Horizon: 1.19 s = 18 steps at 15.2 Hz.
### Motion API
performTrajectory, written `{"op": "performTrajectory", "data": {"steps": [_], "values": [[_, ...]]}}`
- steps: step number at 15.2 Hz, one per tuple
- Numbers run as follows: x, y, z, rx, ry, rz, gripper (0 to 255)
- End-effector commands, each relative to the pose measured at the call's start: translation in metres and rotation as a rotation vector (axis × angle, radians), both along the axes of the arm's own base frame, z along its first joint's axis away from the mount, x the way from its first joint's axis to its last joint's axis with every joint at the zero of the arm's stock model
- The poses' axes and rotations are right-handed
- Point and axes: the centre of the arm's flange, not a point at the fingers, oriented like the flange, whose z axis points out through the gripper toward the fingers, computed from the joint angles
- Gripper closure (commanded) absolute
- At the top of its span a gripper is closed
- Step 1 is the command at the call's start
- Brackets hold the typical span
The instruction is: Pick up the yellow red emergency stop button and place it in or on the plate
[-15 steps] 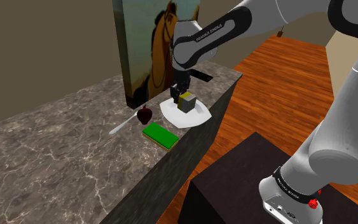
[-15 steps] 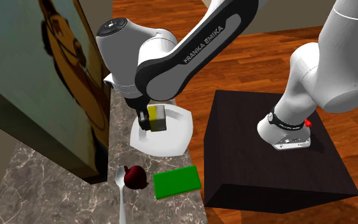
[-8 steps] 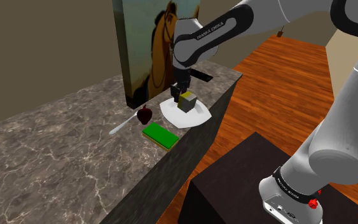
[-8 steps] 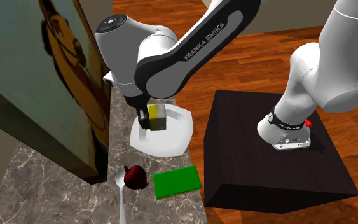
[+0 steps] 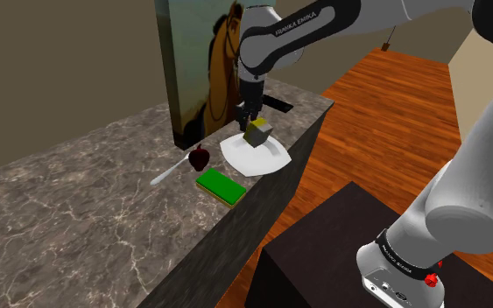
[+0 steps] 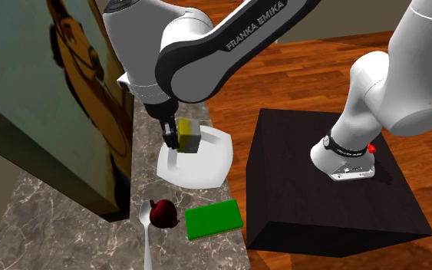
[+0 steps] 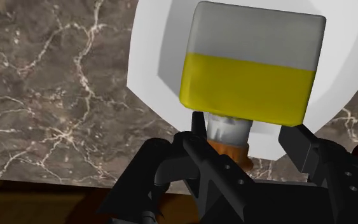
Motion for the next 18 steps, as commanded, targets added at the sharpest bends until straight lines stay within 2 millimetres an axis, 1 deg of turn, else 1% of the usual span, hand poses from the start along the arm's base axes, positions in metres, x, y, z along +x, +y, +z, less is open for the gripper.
{"op": "performTrajectory", "data": {"steps": [1, 7, 11, 18], "values": [[-0.001, -0.002, 0.011, 0.0, 0.0, 0.0, 255], [-0.001, -0.002, 0.042, 0.0, 0.0, 0.0, 255], [-0.048, 0.013, 0.054, 0.0, 0.0, 0.0, 255], [-0.048, 0.013, 0.017, 0.0, 0.0, 0.0, 255]]}}
